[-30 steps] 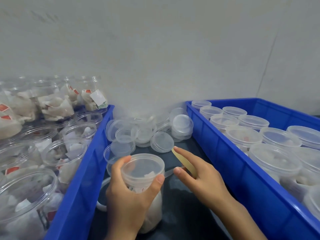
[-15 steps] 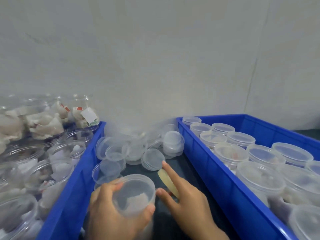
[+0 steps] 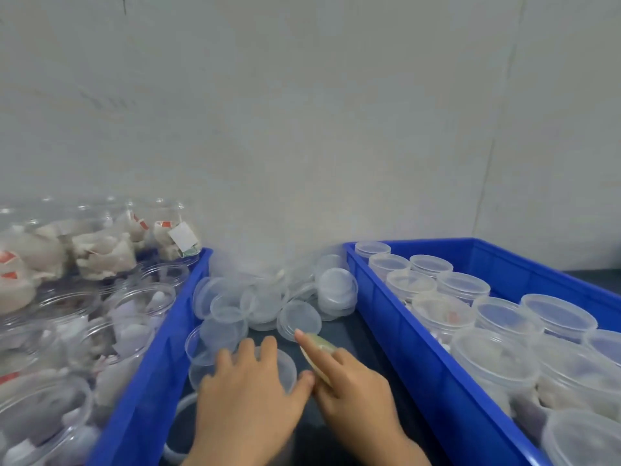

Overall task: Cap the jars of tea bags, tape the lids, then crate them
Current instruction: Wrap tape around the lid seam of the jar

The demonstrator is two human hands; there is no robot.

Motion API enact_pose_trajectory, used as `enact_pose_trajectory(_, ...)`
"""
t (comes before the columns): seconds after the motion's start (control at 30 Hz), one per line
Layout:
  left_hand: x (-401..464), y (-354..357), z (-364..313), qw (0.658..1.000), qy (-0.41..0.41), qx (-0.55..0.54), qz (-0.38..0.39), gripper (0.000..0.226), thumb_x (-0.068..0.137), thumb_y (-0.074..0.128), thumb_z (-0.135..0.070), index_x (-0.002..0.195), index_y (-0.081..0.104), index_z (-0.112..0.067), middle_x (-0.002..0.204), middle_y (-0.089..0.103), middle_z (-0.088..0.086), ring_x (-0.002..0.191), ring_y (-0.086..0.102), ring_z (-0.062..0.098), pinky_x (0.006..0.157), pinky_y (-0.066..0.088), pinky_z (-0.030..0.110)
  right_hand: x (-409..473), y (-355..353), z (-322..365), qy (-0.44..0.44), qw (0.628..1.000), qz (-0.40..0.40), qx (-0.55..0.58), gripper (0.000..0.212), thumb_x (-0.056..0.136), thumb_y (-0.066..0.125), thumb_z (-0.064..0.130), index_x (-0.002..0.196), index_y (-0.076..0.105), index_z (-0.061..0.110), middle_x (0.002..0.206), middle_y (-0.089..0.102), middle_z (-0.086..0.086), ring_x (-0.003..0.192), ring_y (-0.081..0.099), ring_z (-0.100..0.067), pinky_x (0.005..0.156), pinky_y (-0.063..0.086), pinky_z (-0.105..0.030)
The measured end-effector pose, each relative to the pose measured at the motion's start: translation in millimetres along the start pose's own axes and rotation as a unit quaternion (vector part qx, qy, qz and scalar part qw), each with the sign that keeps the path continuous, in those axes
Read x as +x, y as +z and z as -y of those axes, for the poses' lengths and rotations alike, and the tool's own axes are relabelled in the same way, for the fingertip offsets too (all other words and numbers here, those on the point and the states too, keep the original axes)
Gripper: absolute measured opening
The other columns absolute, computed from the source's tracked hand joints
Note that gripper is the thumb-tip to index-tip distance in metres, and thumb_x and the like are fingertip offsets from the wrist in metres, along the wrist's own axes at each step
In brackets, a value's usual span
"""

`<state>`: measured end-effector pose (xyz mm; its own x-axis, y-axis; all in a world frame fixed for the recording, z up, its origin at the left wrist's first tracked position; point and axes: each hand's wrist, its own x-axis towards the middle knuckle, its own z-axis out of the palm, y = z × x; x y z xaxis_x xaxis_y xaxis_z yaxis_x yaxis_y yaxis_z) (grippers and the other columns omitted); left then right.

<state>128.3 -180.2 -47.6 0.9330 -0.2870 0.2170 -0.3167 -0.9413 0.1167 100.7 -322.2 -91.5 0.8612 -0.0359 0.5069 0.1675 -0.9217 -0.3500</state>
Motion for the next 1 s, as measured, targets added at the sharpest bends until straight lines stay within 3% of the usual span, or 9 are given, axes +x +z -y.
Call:
enact_pose_trajectory(0.17,2,0,2,0.999,0.018,-0.005,0.028,0.057,0.084,0.024,-0.072,0.133,0.025,-0.042,0.136,0.031,-0.003,0.123,0.031,0.025,0.091,0.038,0.039,6,2,-2,0.002,1.0,-0.006,-0.01,0.059,0.092,0.042,0.054,0.13,-0.002,0.066,0.127,0.05,0.013,0.113,0.049,-0.006,0.085,0.043,-0.023)
enact_pose_trajectory(0.3,1,-2,-1,0.999,0.008,-0.009,0.037,0.044,0.086,0.023,-0.069,0.117,0.036,-0.04,0.127,0.038,-0.002,0.117,0.035,0.026,0.088,0.039,0.04,12,2,2,0.056,0.997,0.023,0.044,0.06,0.092,0.047,0.046,0.12,0.004,0.077,0.117,0.055,0.016,0.108,0.049,0.0,0.078,0.041,-0.015)
enact_pose_trajectory(0.43,2,-1,0,0.999,0.004,-0.015,0.041,0.047,0.085,0.024,-0.071,0.117,0.036,-0.039,0.128,0.037,0.0,0.118,0.034,0.026,0.088,0.037,0.041,16,-10,1,0.084,0.99,0.082,0.073,0.057,0.089,0.046,0.05,0.117,0.008,0.081,0.117,0.059,0.015,0.115,0.051,-0.005,0.089,0.043,-0.027)
enact_pose_trajectory(0.6,1,0,0,0.999,0.021,0.004,0.038,0.05,0.085,0.027,-0.069,0.12,0.034,-0.035,0.13,0.037,0.004,0.119,0.035,0.028,0.09,0.037,0.041,12,-21,2,0.046,0.987,0.144,0.046,0.062,0.094,0.038,0.055,0.114,-0.014,0.082,0.09,0.052,0.01,0.085,0.052,-0.004,0.08,0.045,-0.025)
enact_pose_trajectory(0.63,2,0,1,0.999,0.021,0.004,0.039,0.05,0.085,0.027,-0.07,0.121,0.033,-0.035,0.129,0.037,0.004,0.119,0.035,0.029,0.09,0.037,0.041,12,-22,4,0.047,0.986,0.153,0.05,0.059,0.095,0.038,0.051,0.117,-0.009,0.081,0.091,0.052,0.008,0.085,0.052,-0.006,0.081,0.045,-0.026)
enact_pose_trajectory(0.7,3,1,2,0.999,0.021,0.005,0.045,0.051,0.085,0.026,-0.071,0.122,0.032,-0.036,0.128,0.037,0.004,0.12,0.034,0.029,0.09,0.038,0.042,14,-23,6,0.051,0.982,0.165,0.072,0.046,0.097,0.039,0.042,0.123,0.02,0.074,0.093,0.053,0.006,0.088,0.053,-0.009,0.081,0.044,-0.026)
enact_pose_trajectory(0.77,3,1,2,0.999,0.02,-0.002,0.048,0.049,0.086,0.027,-0.069,0.12,0.033,-0.035,0.126,0.037,0.004,0.118,0.035,0.029,0.089,0.038,0.042,18,-27,8,0.055,0.979,0.172,0.094,0.024,0.095,0.043,0.034,0.109,0.048,0.052,0.094,0.057,0.004,0.086,0.056,-0.011,0.08,0.048,-0.031)
enact_pose_trajectory(0.87,2,-1,2,0.998,0.024,-0.009,0.051,0.049,0.086,0.03,-0.067,0.121,0.034,-0.034,0.126,0.037,0.004,0.118,0.034,0.029,0.087,0.037,0.041,24,-33,11,0.061,0.975,0.189,0.098,0.011,0.092,0.046,0.03,0.082,0.05,0.034,0.091,0.061,0.002,0.08,0.06,-0.012,0.074,0.052,-0.032)
enact_pose_trajectory(1.0,3,-2,2,0.998,0.026,-0.019,0.049,0.05,0.085,0.032,-0.063,0.126,0.034,-0.034,0.128,0.037,0.005,0.119,0.034,0.03,0.086,0.038,0.04,24,-36,5,0.035,0.982,0.187,-0.01,0.019,0.092,0.043,0.049,0.091,0.052,0.032,0.085,0.055,0.009,0.079,0.05,-0.006,0.071,0.044,-0.026)
